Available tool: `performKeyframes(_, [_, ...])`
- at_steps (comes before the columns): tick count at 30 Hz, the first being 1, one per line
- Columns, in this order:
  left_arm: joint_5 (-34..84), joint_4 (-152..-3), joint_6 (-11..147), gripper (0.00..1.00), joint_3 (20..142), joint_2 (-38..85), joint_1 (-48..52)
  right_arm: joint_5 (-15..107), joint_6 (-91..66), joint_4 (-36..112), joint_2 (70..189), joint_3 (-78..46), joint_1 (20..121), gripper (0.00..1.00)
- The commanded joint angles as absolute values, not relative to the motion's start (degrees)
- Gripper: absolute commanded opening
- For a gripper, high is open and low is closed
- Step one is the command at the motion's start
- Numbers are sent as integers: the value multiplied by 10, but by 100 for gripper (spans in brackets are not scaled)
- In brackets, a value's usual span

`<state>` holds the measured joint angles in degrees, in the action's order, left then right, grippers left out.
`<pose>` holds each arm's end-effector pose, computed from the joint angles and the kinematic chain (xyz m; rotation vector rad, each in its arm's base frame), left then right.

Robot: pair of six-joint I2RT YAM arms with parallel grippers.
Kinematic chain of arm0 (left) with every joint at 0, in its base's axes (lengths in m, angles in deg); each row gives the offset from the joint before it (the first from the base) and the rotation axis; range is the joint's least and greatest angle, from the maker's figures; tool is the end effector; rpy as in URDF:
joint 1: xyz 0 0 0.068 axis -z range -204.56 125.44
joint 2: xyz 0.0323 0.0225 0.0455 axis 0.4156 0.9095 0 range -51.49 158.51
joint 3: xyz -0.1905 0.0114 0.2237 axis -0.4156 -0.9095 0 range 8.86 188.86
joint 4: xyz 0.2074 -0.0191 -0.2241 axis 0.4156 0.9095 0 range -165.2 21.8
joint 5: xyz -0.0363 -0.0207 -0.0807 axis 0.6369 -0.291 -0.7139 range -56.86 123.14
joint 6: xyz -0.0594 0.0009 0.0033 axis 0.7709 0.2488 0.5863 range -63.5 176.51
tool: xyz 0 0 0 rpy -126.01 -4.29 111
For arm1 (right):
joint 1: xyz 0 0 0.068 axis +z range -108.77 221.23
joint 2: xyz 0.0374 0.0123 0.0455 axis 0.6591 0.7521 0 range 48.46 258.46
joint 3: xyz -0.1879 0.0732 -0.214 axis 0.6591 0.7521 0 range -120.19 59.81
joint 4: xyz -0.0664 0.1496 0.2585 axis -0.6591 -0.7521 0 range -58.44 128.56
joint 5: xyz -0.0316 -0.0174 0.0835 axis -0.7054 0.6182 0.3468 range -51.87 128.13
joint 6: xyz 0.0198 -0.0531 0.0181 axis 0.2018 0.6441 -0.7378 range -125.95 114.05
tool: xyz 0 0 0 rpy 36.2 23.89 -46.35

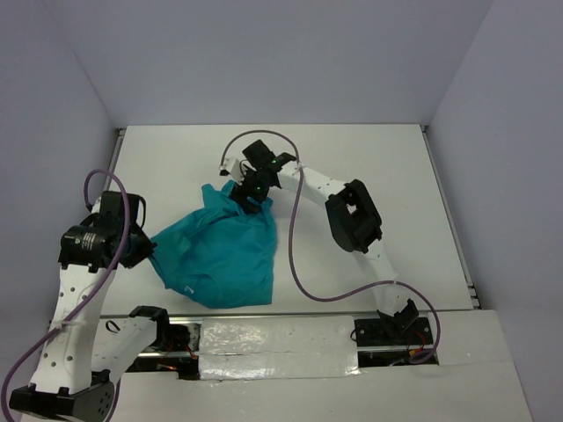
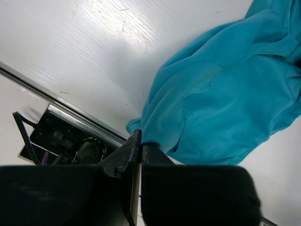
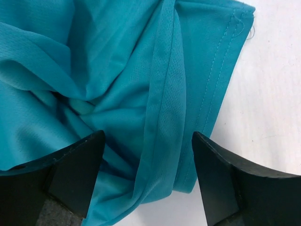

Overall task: Fold and stack the t-shirts
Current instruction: Flatten out the tshirt

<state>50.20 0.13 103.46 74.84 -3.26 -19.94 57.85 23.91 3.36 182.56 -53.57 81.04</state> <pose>0.1520 0.0005 0.3753 -1.0076 2.2989 0.0215 0.4344 0.3812 0.1763 -1.5584 2.0028 0.5062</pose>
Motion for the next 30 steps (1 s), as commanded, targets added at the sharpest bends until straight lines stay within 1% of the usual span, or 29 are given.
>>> performKeyframes(1, [497, -10, 1044, 0, 747, -33, -203, 542, 249, 31, 1837, -565, 824, 80])
performKeyframes(4, [497, -10, 1042, 0, 748, -32, -203, 529, 242, 44, 1847, -573, 824, 65])
performKeyframes(5, [497, -11, 1043, 0, 747, -32, -203, 525, 236, 52, 1842, -565, 823, 55])
performKeyframes(7, [497, -12, 1043, 0, 746, -35, -203, 529, 231, 68, 1834, -554, 820, 47])
performKeyframes(8, [498, -12, 1043, 0, 744, -35, -203, 531, 230, 71, 1828, -547, 818, 40])
performKeyframes(9, [497, -13, 1043, 0, 743, -36, -203, 532, 230, 70, 1824, -545, 817, 36])
performKeyframes(11, [494, -21, 1041, 0, 736, -36, -203, 536, 224, 77, 1807, -531, 809, 24])
performKeyframes(16, [486, -50, 1035, 0, 721, -30, -203, 555, 193, 125, 1729, -433, 764, 14])
performKeyframes(19, [483, -78, 1020, 0, 715, -10, -203, 578, 161, 145, 1663, -371, 712, 12])
performKeyframes(21, [476, -107, 1008, 0, 713, 2, -203, 601, 142, 167, 1611, -308, 667, 11])
performKeyframes(24, [464, -158, 998, 0, 709, 32, -205, 626, 123, 197, 1553, -234, 624, 11])
performKeyframes(25, [455, -172, 989, 0, 707, 41, -206, 638, 108, 205, 1514, -182, 600, 12])
performKeyframes(26, [450, -185, 985, 0, 706, 60, -208, 661, 100, 219, 1496, -156, 589, 12])
performKeyframes(27, [445, -211, 976, 0, 705, 70, -210, 672, 94, 226, 1475, -99, 570, 12])
performKeyframes(29, [431, -235, 966, 0, 708, 105, -216, 680, 84, 234, 1421, -46, 557, 12])
performKeyframes(30, [427, -255, 958, 0, 714, 115, -218, 682, 76, 238, 1385, 3, 544, 12])
